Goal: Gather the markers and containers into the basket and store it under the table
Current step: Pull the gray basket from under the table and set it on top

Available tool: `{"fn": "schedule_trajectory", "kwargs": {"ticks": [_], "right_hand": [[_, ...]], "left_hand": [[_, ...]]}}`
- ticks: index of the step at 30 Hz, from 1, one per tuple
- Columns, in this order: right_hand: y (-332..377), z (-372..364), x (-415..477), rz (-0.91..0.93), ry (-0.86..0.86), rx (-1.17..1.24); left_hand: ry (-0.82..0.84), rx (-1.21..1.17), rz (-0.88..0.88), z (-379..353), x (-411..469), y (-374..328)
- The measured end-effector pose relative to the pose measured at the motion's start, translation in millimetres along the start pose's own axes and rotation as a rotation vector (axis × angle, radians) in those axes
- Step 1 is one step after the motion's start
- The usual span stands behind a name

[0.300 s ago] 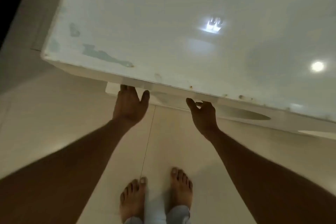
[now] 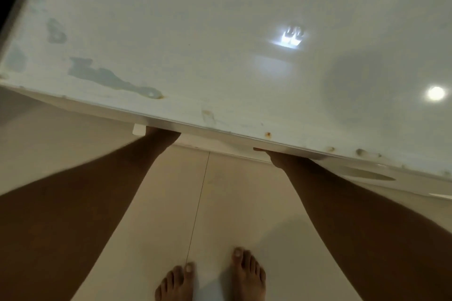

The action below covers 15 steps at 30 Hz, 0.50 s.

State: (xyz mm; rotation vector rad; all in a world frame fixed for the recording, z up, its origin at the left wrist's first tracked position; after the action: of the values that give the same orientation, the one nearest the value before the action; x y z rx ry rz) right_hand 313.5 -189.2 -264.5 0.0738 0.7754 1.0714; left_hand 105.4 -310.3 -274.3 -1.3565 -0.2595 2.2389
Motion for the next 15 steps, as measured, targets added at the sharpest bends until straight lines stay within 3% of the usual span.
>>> {"fn": "schedule_trajectory", "kwargs": {"ticks": [1, 2, 3, 5, 8, 10, 12, 13, 15], "right_hand": [[-1, -3, -6, -0.027, 0.052, 0.115], [5, -4, -6, -0.067, 0.039, 0.193], [15, 1, -1, -0.074, 0.051, 0.224], [14, 2, 2, -0.064, -0.014, 0.167], [6, 7, -5, -0.119, 0.040, 0.163], [-7, 4, -12, -0.132, 0.125, 0.200], [62, 57, 1, -0.220, 0.239, 0.335], [110, 93, 8, -0.302, 0.332, 0.448], [194, 150, 3, -0.215, 0.205, 0.352]], "left_hand": [[0.074, -0.055, -0.036, 15, 5, -20], [0.047, -0.051, -0.047, 15, 7, -26], [-0.054, 0.065, -0.034, 29, 13, -20], [-0.160, 0.054, -0.093, 40, 19, -24], [-0.037, 0.058, 0.038, 49, -4, -18], [0.020, 0.324, 0.040, 58, 9, -8], [-0.198, 0.576, -0.192, 114, 35, -58], [-0.278, 0.495, -0.242, 158, 38, -110], [-0.264, 0.128, -0.209, 212, 3, -208]]}}
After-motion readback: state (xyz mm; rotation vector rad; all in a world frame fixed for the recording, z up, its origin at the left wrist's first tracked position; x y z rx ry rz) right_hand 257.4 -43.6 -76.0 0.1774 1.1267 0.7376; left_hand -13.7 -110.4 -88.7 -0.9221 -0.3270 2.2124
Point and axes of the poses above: each hand's wrist, its own x-axis towards the middle knuckle, its own z-axis out of the back of the hand, y = z × x, the point moved 3 cm from there along x, towards the middle knuckle, and after that the axes turned 2 degrees about -z, right-handed, at the moved point
